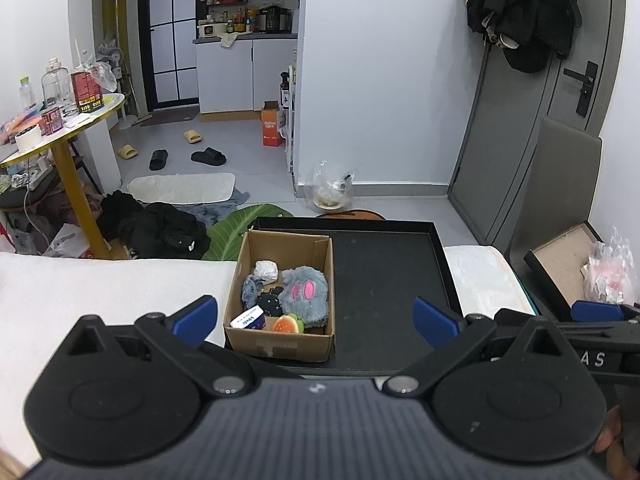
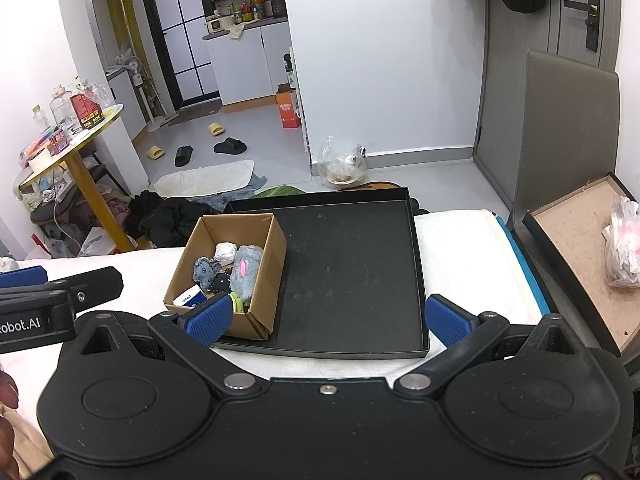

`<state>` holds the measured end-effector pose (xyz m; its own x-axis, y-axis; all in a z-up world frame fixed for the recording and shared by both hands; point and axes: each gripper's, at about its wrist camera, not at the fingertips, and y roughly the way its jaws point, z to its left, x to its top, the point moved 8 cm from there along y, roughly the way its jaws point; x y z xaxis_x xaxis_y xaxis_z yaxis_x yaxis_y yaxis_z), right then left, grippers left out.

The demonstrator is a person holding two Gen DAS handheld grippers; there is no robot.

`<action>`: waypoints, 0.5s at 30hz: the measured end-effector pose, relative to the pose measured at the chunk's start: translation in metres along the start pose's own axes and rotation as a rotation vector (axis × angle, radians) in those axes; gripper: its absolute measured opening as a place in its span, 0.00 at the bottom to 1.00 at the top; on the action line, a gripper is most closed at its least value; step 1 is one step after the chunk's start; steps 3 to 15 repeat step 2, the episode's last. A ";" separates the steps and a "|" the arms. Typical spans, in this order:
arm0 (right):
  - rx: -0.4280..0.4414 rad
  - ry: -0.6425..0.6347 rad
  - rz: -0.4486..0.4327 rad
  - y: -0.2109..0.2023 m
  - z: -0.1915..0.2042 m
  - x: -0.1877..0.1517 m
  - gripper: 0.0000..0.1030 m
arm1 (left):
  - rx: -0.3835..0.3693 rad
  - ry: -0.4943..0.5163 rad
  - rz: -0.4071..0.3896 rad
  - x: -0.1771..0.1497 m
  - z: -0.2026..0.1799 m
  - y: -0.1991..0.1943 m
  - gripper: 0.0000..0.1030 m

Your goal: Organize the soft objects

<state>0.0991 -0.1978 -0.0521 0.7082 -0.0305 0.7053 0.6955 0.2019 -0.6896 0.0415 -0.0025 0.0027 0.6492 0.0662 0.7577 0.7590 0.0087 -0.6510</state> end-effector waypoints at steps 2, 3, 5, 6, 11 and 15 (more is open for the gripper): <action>0.001 0.000 0.000 0.000 0.000 0.000 1.00 | -0.001 0.002 -0.001 0.000 0.000 0.000 1.00; 0.001 0.000 0.000 0.000 0.000 0.000 1.00 | -0.001 0.002 -0.001 0.000 0.000 0.000 1.00; 0.001 0.000 0.000 0.000 0.000 0.000 1.00 | -0.001 0.002 -0.001 0.000 0.000 0.000 1.00; 0.001 0.000 0.000 0.000 0.000 0.000 1.00 | -0.001 0.002 -0.001 0.000 0.000 0.000 1.00; 0.001 0.000 0.000 0.000 0.000 0.000 1.00 | -0.001 0.002 -0.001 0.000 0.000 0.000 1.00; 0.001 0.000 0.000 0.000 0.000 0.000 1.00 | -0.001 0.002 -0.001 0.000 0.000 0.000 1.00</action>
